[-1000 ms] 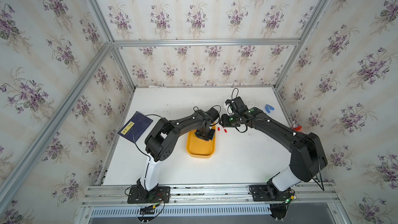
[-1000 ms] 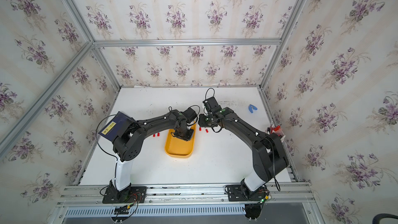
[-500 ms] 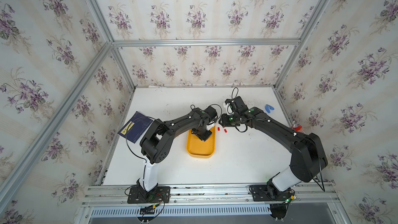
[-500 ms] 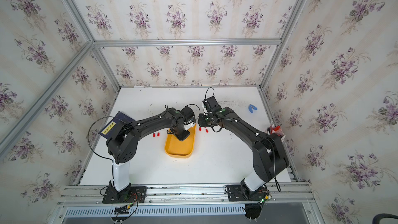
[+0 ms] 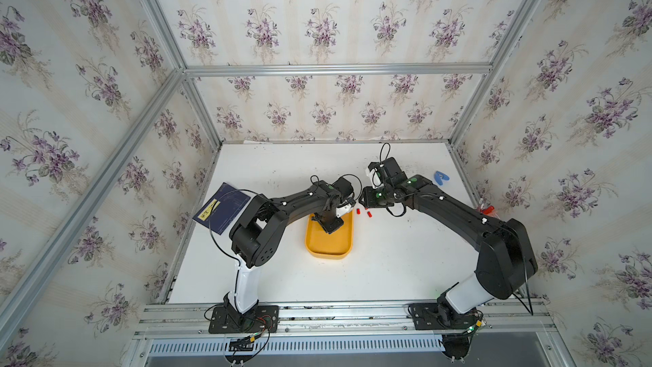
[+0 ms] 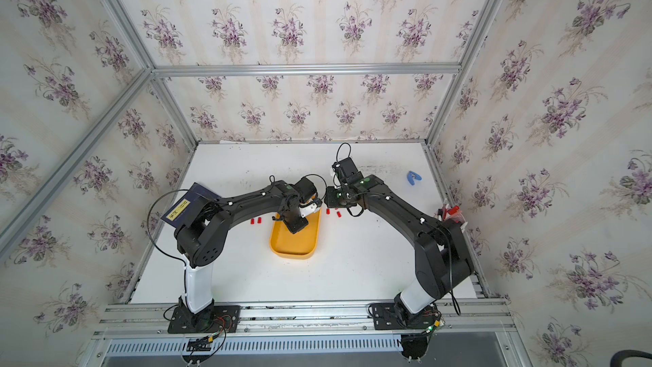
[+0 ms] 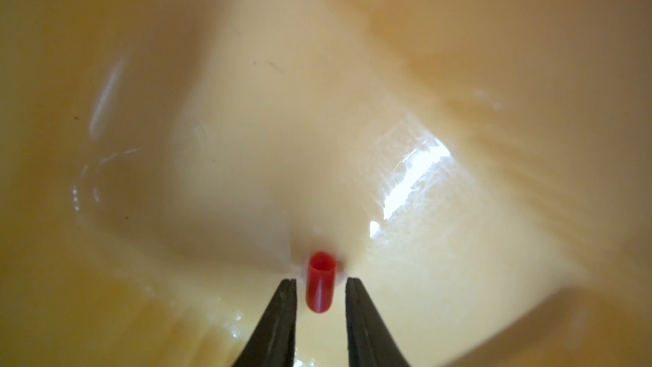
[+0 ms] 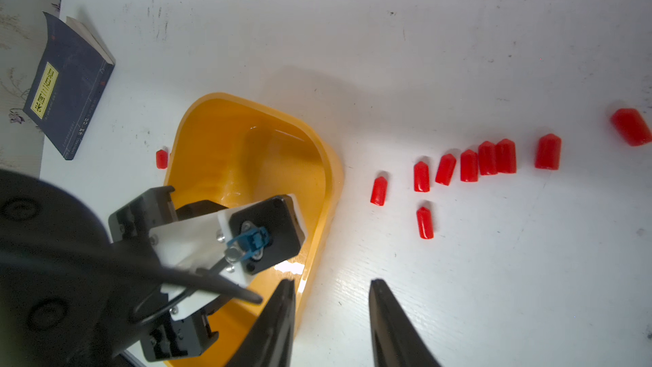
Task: Take the screw protection sleeves out of the storage box
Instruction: Adjust the screw protection sleeve in the storage box.
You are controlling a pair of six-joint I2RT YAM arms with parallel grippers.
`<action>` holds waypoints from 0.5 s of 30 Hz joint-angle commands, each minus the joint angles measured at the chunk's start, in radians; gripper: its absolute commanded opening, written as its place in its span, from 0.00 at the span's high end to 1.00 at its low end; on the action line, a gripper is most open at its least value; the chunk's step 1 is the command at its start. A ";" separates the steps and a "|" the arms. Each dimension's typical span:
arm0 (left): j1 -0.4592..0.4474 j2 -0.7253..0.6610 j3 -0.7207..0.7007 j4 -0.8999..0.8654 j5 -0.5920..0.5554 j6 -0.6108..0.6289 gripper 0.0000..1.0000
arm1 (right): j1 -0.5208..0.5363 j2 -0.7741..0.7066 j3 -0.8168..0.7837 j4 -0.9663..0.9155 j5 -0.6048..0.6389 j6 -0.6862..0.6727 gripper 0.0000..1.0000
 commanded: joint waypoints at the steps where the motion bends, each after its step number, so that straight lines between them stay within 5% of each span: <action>1: 0.002 -0.029 -0.002 0.023 -0.020 0.015 0.64 | 0.002 -0.008 -0.002 -0.001 0.001 -0.002 0.60; 9: 0.042 -0.193 -0.012 0.023 -0.028 -0.074 0.52 | 0.002 -0.036 0.018 0.026 -0.035 -0.069 0.59; 15: 0.256 -0.391 -0.052 0.022 0.140 -0.335 0.50 | 0.002 -0.054 0.072 0.040 -0.126 -0.232 0.58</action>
